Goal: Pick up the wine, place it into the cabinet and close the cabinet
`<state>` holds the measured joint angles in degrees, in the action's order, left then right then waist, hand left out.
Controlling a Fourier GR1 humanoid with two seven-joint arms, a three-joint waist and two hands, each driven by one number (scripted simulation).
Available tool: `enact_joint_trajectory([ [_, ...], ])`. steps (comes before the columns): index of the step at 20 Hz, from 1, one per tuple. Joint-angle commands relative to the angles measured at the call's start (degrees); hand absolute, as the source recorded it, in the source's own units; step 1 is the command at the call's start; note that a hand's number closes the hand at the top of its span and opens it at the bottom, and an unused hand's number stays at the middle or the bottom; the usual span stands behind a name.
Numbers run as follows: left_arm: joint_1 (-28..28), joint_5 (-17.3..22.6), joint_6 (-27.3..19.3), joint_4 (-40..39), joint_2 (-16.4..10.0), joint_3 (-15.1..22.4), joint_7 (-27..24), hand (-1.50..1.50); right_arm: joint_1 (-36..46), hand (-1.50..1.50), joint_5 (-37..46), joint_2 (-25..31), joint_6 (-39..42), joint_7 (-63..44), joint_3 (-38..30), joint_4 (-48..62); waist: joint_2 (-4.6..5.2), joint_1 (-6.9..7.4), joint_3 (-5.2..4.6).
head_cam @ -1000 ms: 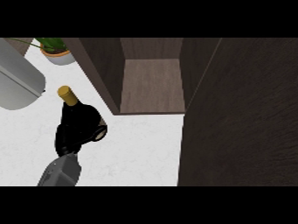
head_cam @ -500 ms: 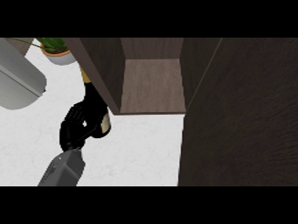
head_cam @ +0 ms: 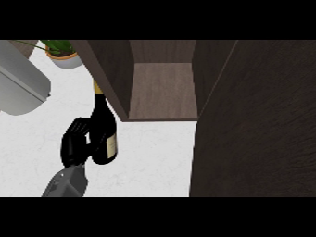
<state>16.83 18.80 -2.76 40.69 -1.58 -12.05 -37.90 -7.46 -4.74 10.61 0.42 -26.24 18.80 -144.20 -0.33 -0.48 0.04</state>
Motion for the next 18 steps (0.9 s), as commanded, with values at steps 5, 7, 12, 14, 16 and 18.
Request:
enact_joint_trajectory([
  [5,-14.2,1.2,15.6,13.2,-2.2,4.7,-4.8,1.50,-5.7,-1.50,-4.9,1.4,0.9,-2.8,-0.8,-12.2,-0.21,0.39,0.03],
  [7,-19.3,0.1,15.8,18.6,0.0,7.5,-6.5,1.50,-5.6,-1.50,-2.9,0.8,-0.2,-3.7,0.9,-12.2,-0.25,0.53,0.02],
  [12,-22.2,0.0,10.8,35.6,1.5,13.2,5.1,1.50,-1.3,-1.50,-4.8,0.6,0.0,-3.4,-2.8,-8.9,-0.10,0.98,0.07],
  [14,-22.6,0.7,7.9,39.9,1.5,16.5,7.8,1.50,-2.4,-1.50,-5.1,0.6,0.3,-2.9,-2.7,-10.7,-0.18,0.53,0.08],
  [16,-24.6,0.9,3.4,43.0,1.6,22.5,7.5,1.50,-5.2,-1.50,-2.3,-0.1,0.5,-2.3,1.2,-10.8,-0.24,0.04,0.04],
  [18,-23.0,-0.2,-0.3,48.7,1.6,22.3,14.4,1.50,-2.7,-1.50,-2.5,-0.5,-0.8,-4.9,1.3,-11.4,-0.14,0.27,0.02],
])
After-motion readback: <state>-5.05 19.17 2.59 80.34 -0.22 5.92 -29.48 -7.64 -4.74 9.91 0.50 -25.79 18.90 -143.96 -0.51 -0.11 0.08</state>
